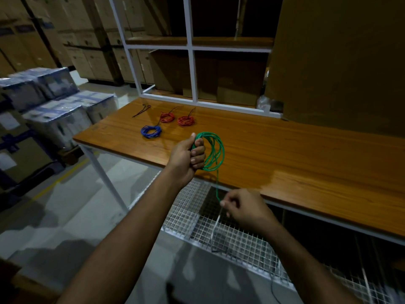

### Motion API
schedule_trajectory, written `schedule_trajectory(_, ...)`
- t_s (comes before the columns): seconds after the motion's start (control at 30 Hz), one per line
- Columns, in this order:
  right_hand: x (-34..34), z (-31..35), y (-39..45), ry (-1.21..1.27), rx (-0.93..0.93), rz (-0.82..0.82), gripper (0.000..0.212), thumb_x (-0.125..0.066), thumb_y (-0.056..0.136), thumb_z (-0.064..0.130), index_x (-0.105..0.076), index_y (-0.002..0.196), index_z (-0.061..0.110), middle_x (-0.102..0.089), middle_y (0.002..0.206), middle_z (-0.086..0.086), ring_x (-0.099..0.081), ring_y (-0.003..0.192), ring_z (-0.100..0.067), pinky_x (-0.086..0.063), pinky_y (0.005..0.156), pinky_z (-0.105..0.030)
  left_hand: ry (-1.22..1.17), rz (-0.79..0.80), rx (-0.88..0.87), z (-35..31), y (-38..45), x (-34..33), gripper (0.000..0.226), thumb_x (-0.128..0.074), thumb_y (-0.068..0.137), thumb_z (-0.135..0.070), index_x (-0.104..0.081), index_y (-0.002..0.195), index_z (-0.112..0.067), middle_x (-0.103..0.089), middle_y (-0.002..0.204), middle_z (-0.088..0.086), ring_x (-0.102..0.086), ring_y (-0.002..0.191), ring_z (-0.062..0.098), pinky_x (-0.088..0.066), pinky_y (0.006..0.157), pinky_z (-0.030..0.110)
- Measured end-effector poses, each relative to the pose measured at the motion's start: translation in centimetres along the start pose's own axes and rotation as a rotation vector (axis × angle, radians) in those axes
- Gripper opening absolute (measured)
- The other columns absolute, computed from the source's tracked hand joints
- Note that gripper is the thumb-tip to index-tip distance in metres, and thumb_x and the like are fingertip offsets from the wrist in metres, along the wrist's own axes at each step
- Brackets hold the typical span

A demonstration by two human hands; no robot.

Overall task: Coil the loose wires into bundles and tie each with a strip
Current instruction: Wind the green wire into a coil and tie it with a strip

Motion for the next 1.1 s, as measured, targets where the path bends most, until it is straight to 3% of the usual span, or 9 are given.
schedule_trajectory(0.13,1.9,5.9,-1.5,-0.040,0.305,0.165,0.028,-0.054,0.096,0.010,-0.071,0.112,0.026,-0.071,0.090,0.015,-0.063,0.075,0.005,-0.046,0.065,-0.011,0.126,-0.067,0.009,1.6,-0.1,0.5,0.039,-0.030,0.107,-0.037,-0.041,0.074,-0.020,-0.031,0.047,-0.009,-0.028,0.036,0.006,-0.022,0.039,0.020)
schedule_trajectory(0.23,6.5,7.3,-1.6,0.090,0.416,-0.196,0.035,-0.061,0.094,0.006,-0.072,0.108,0.035,-0.073,0.095,0.014,-0.068,0.082,0.005,-0.052,0.073,-0.011,0.154,-0.075,0.020,3.3,-0.6,-0.1,0.041,-0.032,0.107,-0.036,-0.044,0.072,-0.018,-0.033,0.052,-0.004,-0.032,0.044,0.012,-0.029,0.047,0.025)
schedule_trajectory(0.33,9.3,6.3,-1.1,0.020,0.348,-0.493,0.006,-0.071,0.090,0.025,-0.068,0.095,0.027,-0.069,0.081,0.008,-0.065,0.065,-0.003,-0.057,0.057,-0.027,0.165,-0.048,0.071,5.2,-1.4,-1.3,0.041,-0.032,0.108,-0.034,-0.043,0.073,-0.016,-0.034,0.050,-0.004,-0.034,0.041,0.011,-0.033,0.040,0.021)
schedule_trajectory(0.4,10.1,5.2,-0.4,-0.149,0.249,-0.567,0.021,-0.074,0.086,0.040,-0.068,0.084,0.020,-0.064,0.069,0.004,-0.059,0.059,-0.009,-0.051,0.050,-0.031,0.146,-0.025,0.108,6.2,-2.0,-1.8,0.036,-0.031,0.108,-0.033,-0.044,0.080,-0.015,-0.037,0.050,-0.004,-0.033,0.037,0.009,-0.030,0.037,0.020)
schedule_trajectory(0.47,10.1,4.9,0.4,-0.216,0.240,-0.513,0.023,-0.069,0.089,0.043,-0.068,0.080,0.022,-0.062,0.065,0.004,-0.056,0.059,-0.011,-0.046,0.049,-0.032,0.143,-0.013,0.131,6.8,-2.3,-1.9,0.034,-0.032,0.107,-0.034,-0.044,0.082,-0.014,-0.040,0.052,-0.003,-0.034,0.037,0.009,-0.028,0.038,0.020)
schedule_trajectory(0.63,9.8,5.8,2.1,-0.207,0.371,-0.322,0.011,-0.062,0.095,0.014,-0.072,0.095,0.021,-0.060,0.087,0.008,-0.052,0.079,-0.007,-0.037,0.065,-0.023,0.057,0.108,0.216,7.8,-3.2,-2.8,0.037,-0.031,0.105,-0.037,-0.042,0.077,-0.017,-0.035,0.049,-0.005,-0.030,0.037,0.008,-0.024,0.039,0.020)
schedule_trajectory(0.7,10.8,5.1,2.6,-0.123,0.319,-0.377,0.002,-0.070,0.090,0.022,-0.071,0.090,0.021,-0.065,0.082,0.009,-0.056,0.073,-0.004,-0.045,0.062,-0.022,0.014,0.171,0.222,7.8,-3.5,-3.3,0.034,-0.032,0.103,-0.038,-0.043,0.079,-0.016,-0.032,0.046,-0.007,-0.028,0.036,0.006,-0.025,0.038,0.019)
schedule_trajectory(0.9,11.1,1.7,4.2,-0.181,0.121,-0.480,0.056,-0.059,0.086,0.064,-0.061,0.061,0.014,-0.057,0.055,-0.003,-0.053,0.053,-0.018,-0.038,0.048,-0.035,-0.144,0.173,0.198,6.1,-3.8,-2.5,0.037,-0.031,0.104,-0.037,-0.045,0.078,-0.015,-0.029,0.045,-0.008,-0.026,0.033,0.005,-0.020,0.038,0.020)
schedule_trajectory(1.1,4.8,-4.5,4.7,0.557,0.013,0.112,0.027,-0.047,0.103,0.015,-0.065,0.084,0.010,-0.044,0.065,-0.003,-0.039,0.057,-0.009,-0.030,0.058,-0.029,-0.226,0.209,0.169,3.3,-4.3,-1.4,0.037,-0.037,0.100,-0.037,-0.050,0.072,-0.017,-0.031,0.046,-0.008,-0.018,0.037,0.006,-0.011,0.041,0.020)
Point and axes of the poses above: each hand's wrist, its own y-axis towards the middle knuckle, its own x-axis out of the back of the hand, z = x × y, the point moved 8 cm from there along y, towards the middle knuckle
